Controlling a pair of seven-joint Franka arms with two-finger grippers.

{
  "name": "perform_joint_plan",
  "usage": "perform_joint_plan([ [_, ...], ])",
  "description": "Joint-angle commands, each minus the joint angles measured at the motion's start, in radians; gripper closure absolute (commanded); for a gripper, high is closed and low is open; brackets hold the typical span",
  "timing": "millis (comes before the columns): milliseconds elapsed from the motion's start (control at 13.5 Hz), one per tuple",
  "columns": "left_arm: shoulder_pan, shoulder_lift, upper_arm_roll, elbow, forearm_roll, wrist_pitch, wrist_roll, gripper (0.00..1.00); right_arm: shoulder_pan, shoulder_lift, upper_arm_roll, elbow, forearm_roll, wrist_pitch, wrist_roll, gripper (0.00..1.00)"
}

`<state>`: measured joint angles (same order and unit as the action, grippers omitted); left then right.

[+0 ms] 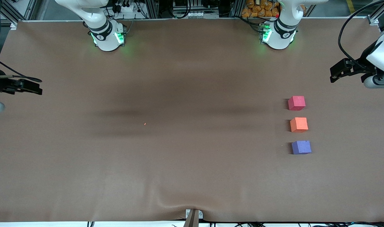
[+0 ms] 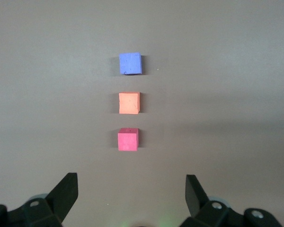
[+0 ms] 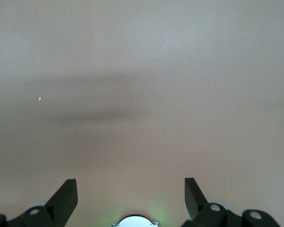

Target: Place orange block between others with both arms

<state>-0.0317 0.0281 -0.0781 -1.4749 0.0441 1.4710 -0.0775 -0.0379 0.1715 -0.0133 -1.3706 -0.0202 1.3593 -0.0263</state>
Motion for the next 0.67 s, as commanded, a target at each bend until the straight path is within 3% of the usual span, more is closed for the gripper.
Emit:
perform_joint_plan([
  [0, 0.003, -0.004, -0.008, 0.021, -0.016, -0.035, 0.013, 0.0, -0.013, -0.044, 0.007, 0.008, -0.003, -0.046, 0.014, 0.0],
  [594, -0.002, -0.005, -0.008, 0.022, -0.064, -0.081, 0.022, 0.0, -0.011, -0.047, 0.015, 0.008, -0.003, -0.058, 0.016, 0.0],
])
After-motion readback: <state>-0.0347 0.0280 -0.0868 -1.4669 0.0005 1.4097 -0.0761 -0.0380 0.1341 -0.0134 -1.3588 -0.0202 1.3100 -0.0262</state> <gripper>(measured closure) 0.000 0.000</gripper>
